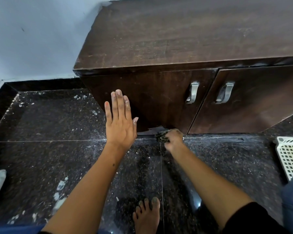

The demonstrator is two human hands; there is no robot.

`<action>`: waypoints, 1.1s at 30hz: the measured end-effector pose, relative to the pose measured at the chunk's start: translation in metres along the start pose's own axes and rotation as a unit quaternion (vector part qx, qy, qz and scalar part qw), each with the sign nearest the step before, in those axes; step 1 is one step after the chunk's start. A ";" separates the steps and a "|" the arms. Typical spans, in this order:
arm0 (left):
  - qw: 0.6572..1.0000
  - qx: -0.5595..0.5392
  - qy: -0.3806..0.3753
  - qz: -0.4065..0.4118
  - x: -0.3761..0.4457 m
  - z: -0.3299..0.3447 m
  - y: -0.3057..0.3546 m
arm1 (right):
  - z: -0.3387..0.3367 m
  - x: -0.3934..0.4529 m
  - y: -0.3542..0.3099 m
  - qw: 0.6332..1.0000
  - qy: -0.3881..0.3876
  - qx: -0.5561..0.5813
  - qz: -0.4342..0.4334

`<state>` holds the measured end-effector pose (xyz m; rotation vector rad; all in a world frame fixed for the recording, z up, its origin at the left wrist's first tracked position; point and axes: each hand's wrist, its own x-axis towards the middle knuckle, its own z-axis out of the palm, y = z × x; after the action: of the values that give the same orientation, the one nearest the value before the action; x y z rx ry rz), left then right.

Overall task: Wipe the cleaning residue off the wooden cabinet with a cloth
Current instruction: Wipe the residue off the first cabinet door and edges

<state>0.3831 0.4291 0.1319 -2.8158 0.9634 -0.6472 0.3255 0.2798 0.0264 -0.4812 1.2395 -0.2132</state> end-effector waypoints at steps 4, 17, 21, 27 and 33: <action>1.000 0.011 0.001 0.003 0.001 0.002 -0.002 | -0.026 0.013 -0.030 0.996 0.072 0.041 -0.039; 1.000 0.009 0.014 0.009 0.001 0.002 0.002 | 0.006 0.000 0.002 0.998 -0.048 -0.003 0.044; 1.000 0.007 0.011 0.009 0.000 0.003 -0.002 | -0.018 0.011 -0.024 0.998 0.028 0.053 0.016; 1.000 0.000 0.002 0.008 0.000 0.004 -0.003 | 0.013 -0.007 0.001 1.000 -0.001 0.011 0.027; 1.000 -0.001 0.007 0.027 0.000 0.003 -0.010 | 0.043 -0.028 0.031 0.994 -0.063 -0.051 0.070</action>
<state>0.3894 0.4369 0.1313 -2.7810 1.0387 -0.6617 0.3534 0.3293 0.0465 -0.4850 1.1598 -0.0004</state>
